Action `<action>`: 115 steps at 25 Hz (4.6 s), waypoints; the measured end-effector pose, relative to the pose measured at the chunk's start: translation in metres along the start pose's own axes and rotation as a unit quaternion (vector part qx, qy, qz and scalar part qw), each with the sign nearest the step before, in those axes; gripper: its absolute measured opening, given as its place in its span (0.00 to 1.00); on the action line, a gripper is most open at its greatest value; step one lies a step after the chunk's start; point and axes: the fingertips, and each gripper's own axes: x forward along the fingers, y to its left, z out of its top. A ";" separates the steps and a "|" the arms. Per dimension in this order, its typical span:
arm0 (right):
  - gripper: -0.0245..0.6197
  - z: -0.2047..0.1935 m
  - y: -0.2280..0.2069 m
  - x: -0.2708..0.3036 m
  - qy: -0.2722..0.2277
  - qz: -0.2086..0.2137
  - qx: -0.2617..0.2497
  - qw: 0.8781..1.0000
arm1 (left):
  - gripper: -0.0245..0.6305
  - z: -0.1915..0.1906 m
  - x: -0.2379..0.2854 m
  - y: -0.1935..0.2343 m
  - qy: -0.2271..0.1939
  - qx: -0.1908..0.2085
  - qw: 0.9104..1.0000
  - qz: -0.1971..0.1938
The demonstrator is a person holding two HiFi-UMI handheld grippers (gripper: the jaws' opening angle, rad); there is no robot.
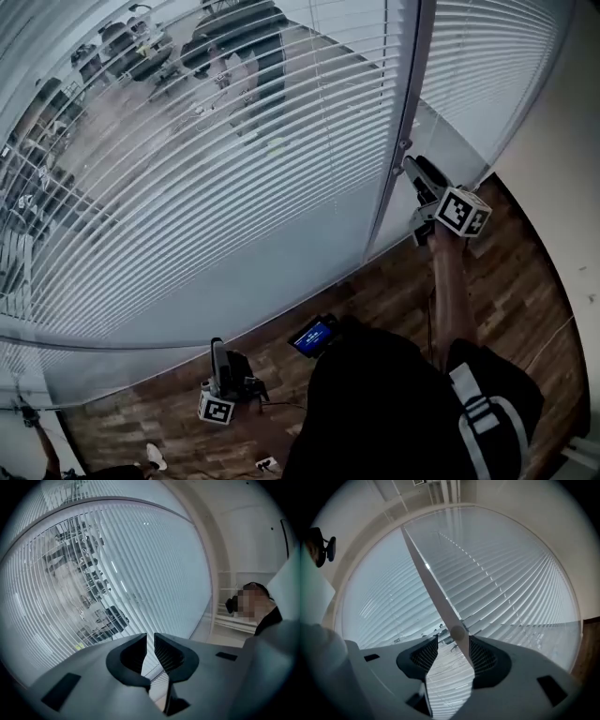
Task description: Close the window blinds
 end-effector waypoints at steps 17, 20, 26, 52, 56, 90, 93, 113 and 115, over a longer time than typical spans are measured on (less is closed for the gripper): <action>0.34 0.016 0.031 -0.012 -0.038 0.068 0.078 0.994 | 0.12 -0.038 0.047 0.001 0.070 -0.010 0.997 0.014; 0.34 0.009 0.022 -0.005 -0.025 0.053 0.058 0.997 | 0.12 -0.041 0.064 0.003 0.080 -0.007 0.997 0.002; 0.32 -0.002 0.012 -0.004 -0.026 0.016 0.054 0.998 | 0.12 -0.034 0.071 0.014 0.089 -0.005 0.996 -0.021; 0.25 0.001 0.031 0.004 0.084 -0.155 -0.434 0.883 | 0.12 -0.005 0.066 0.038 0.116 -0.016 0.992 -0.048; 0.27 0.003 0.031 0.001 0.050 -0.113 -0.312 0.942 | 0.12 -0.006 0.064 0.037 0.114 -0.015 0.992 -0.052; 0.24 -0.013 0.025 0.000 0.089 -0.140 -0.477 0.863 | 0.12 -0.024 0.050 0.045 0.125 -0.018 0.991 -0.053; 0.24 -0.012 0.024 -0.002 0.083 -0.142 -0.468 0.868 | 0.12 -0.028 0.048 0.047 0.124 -0.021 0.991 -0.054; 0.23 -0.012 0.031 -0.003 0.086 -0.145 -0.542 0.824 | 0.12 -0.030 0.054 0.046 0.130 -0.018 0.989 -0.062; 0.23 -0.010 0.034 -0.003 0.090 -0.150 -0.559 0.811 | 0.12 -0.029 0.055 0.045 0.133 -0.018 0.989 -0.060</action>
